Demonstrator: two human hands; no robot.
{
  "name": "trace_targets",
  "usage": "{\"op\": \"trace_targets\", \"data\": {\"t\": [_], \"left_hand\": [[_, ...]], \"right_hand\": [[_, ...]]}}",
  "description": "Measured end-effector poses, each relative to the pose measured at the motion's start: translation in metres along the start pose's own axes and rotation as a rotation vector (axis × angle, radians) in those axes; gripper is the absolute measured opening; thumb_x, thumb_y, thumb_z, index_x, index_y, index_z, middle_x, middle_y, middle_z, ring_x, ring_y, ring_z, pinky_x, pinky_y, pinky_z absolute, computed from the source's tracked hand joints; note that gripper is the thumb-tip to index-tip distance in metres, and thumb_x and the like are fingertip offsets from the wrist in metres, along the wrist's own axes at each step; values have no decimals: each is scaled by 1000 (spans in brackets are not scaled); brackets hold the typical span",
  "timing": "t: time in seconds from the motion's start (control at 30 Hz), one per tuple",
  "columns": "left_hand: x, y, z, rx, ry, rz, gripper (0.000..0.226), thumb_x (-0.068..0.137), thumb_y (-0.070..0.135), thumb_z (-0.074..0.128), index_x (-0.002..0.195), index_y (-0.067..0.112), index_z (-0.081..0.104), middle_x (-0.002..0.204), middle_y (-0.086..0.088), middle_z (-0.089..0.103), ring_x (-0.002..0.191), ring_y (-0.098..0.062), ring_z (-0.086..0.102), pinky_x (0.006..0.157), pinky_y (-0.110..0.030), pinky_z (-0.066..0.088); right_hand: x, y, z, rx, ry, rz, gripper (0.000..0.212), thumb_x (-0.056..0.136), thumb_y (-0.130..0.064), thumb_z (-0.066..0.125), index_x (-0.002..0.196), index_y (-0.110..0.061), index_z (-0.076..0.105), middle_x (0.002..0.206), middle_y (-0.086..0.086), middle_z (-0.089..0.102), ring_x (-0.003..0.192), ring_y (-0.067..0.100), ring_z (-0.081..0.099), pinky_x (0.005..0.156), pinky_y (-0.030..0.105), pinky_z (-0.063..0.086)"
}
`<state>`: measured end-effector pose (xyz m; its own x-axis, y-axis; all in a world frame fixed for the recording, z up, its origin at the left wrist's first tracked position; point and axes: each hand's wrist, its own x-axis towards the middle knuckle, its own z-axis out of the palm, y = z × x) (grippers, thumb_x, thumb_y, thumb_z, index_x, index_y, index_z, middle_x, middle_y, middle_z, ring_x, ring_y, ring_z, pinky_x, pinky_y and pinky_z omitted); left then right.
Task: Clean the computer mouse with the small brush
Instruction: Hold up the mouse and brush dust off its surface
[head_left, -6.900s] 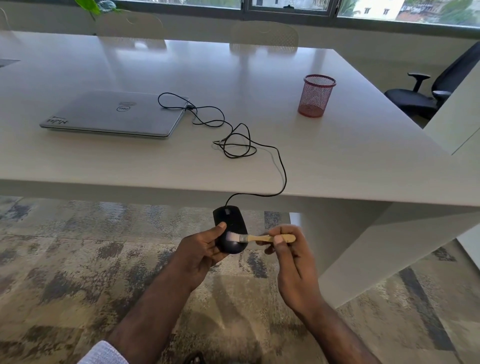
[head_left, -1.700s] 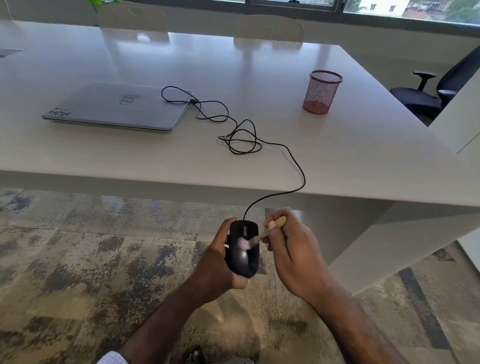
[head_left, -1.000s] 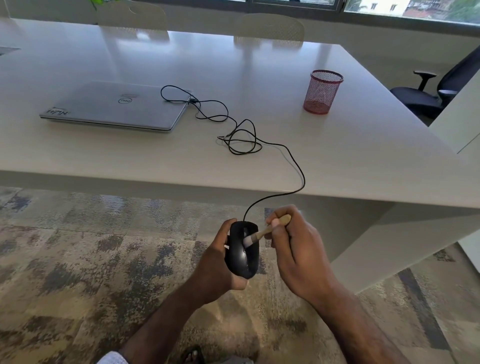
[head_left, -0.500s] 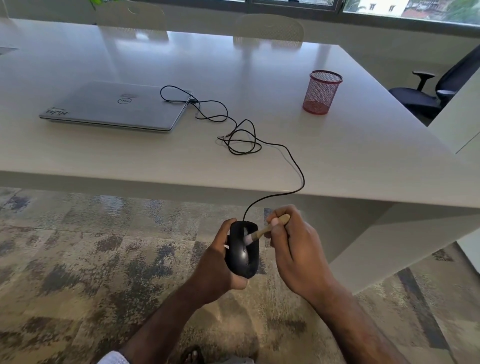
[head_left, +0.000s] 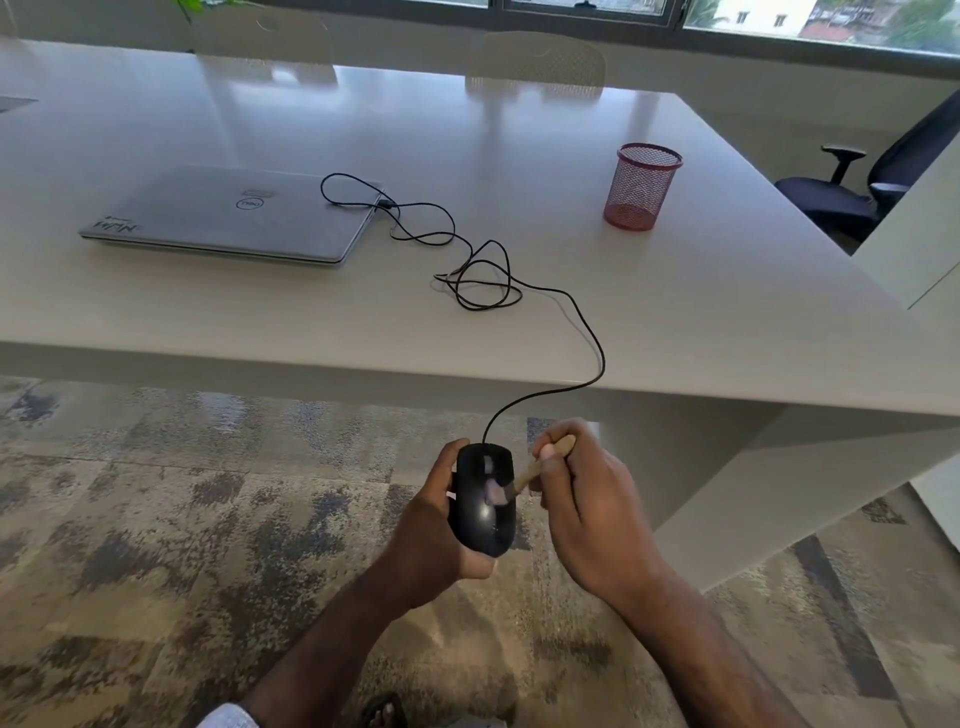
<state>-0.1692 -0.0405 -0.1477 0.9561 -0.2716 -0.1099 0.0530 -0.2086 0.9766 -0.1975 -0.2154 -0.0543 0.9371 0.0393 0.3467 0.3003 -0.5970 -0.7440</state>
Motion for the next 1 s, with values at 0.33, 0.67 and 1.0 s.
{"op": "trace_targets", "data": {"t": [0.33,0.67,1.0], "left_hand": [[-1,-4,0,34,-5,-4,125,44,-3,87,131,70,35,123,0,64,101,-28,72,78,-55,63],[-2,-1,-3,16,-17,21,120,44,-1,84,127,72,36,108,19,69,88,-19,75,62,-35,62],[4,-3,-2,9,-5,57,116,46,3,83,139,54,37,112,7,72,96,-22,74,69,-37,60]], "right_hand": [[4,1,-4,54,108,-3,24,102,-34,36,97,-19,55,68,-1,61,57,19,59,55,47,50],[1,4,-1,75,38,-8,23,102,-35,37,94,-21,54,69,-2,60,61,18,60,56,45,51],[1,4,6,16,-86,-9,16,104,-31,38,96,-26,51,81,-14,58,75,11,62,67,43,53]]}}
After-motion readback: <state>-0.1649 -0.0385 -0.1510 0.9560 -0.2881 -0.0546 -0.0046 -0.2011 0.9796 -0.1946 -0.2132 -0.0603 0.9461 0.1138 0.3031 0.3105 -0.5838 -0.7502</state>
